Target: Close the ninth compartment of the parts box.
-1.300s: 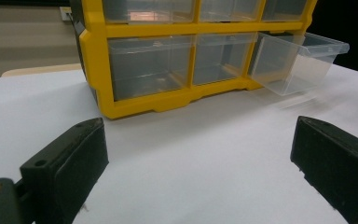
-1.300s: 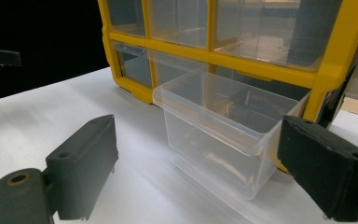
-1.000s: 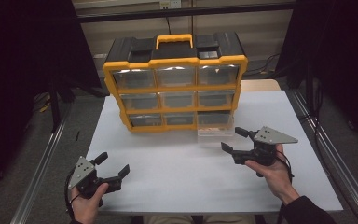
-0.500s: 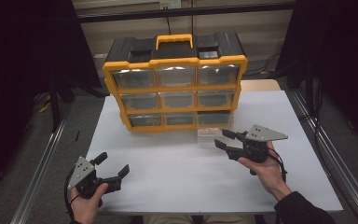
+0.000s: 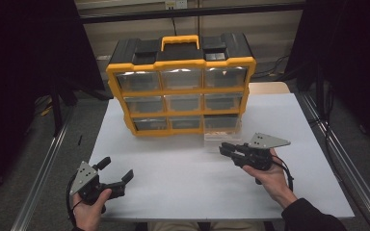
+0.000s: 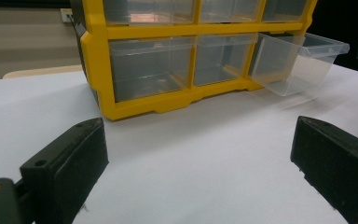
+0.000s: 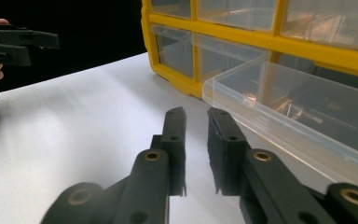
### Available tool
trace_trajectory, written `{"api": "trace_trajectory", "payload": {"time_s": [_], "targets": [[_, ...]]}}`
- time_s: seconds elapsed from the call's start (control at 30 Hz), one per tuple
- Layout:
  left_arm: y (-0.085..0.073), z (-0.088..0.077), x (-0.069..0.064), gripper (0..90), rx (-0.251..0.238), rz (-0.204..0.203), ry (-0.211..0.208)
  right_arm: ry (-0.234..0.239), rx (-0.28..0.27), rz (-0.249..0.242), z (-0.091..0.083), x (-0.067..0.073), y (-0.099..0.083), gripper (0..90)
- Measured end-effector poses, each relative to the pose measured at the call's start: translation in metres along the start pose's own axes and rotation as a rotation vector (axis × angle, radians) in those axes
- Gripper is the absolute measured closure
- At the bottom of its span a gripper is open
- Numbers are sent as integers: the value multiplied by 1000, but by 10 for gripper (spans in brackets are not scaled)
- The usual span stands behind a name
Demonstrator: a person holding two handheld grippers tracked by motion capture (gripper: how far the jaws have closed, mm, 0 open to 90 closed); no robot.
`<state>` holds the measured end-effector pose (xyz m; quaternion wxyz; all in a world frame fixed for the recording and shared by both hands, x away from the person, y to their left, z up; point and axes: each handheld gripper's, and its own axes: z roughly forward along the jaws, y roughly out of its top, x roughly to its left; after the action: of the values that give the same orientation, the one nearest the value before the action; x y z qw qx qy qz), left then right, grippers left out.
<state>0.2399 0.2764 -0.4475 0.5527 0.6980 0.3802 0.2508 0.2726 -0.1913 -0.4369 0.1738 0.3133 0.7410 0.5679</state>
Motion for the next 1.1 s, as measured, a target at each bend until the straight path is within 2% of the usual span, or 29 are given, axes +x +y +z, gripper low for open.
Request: {"api": "trace_trajectory", "payload": {"time_s": [0.23,0.53,1.1], "targets": [[0,0,0,36,-1,0,-1,12,20,3,1,-2,-4,900],[0,0,0,36,-2,2,0,18,65,-5,8,-2,-11,900],[0,0,0,33,0,5,-3,1,99,-26,20,-10,-17,900]]}}
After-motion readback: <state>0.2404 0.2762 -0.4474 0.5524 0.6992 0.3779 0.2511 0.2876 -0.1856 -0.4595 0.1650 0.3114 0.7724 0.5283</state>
